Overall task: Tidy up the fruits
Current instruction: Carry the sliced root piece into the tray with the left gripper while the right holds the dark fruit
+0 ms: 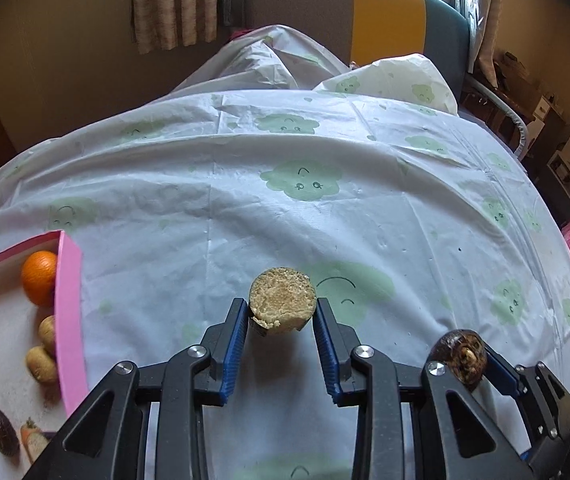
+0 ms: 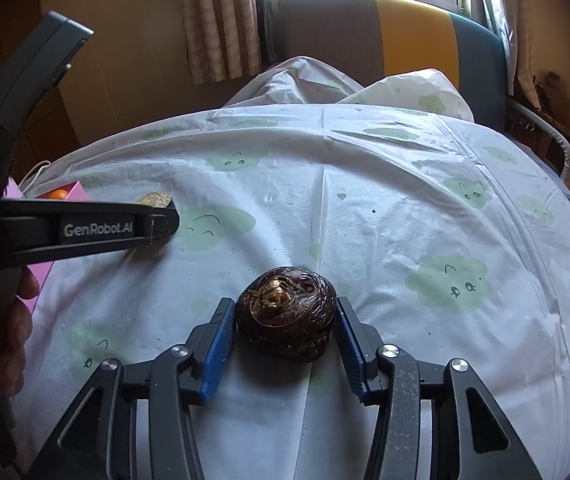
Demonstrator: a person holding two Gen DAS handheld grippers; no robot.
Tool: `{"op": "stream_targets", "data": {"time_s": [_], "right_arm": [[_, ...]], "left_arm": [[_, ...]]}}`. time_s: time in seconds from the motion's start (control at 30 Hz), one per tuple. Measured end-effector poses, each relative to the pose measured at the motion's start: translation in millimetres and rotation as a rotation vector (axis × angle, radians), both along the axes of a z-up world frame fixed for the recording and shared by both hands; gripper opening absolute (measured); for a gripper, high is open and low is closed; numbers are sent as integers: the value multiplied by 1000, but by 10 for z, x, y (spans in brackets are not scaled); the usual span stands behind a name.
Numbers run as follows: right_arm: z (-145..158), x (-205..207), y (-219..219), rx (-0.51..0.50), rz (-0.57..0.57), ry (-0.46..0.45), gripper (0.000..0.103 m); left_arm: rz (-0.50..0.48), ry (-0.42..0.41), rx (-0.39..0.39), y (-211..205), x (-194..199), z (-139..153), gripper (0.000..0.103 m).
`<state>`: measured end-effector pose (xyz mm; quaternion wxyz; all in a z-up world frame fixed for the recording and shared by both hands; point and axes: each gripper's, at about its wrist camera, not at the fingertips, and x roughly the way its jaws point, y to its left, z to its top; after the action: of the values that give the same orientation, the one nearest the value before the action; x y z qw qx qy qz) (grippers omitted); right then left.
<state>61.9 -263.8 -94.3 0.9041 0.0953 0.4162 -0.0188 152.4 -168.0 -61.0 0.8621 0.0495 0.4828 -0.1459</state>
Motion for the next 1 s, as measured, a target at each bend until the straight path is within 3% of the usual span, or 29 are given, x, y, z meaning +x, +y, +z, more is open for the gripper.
{"op": "stream_targets", "data": {"time_s": [0.5,1.0], "right_arm": [[-1,-3,26,-30,3,7,51],[9,6,86,-77,7,17,50]], "left_arm": [[22,-149,-56,389,-617,713,34],[91,-184,-77,946,-976,835,34]]}}
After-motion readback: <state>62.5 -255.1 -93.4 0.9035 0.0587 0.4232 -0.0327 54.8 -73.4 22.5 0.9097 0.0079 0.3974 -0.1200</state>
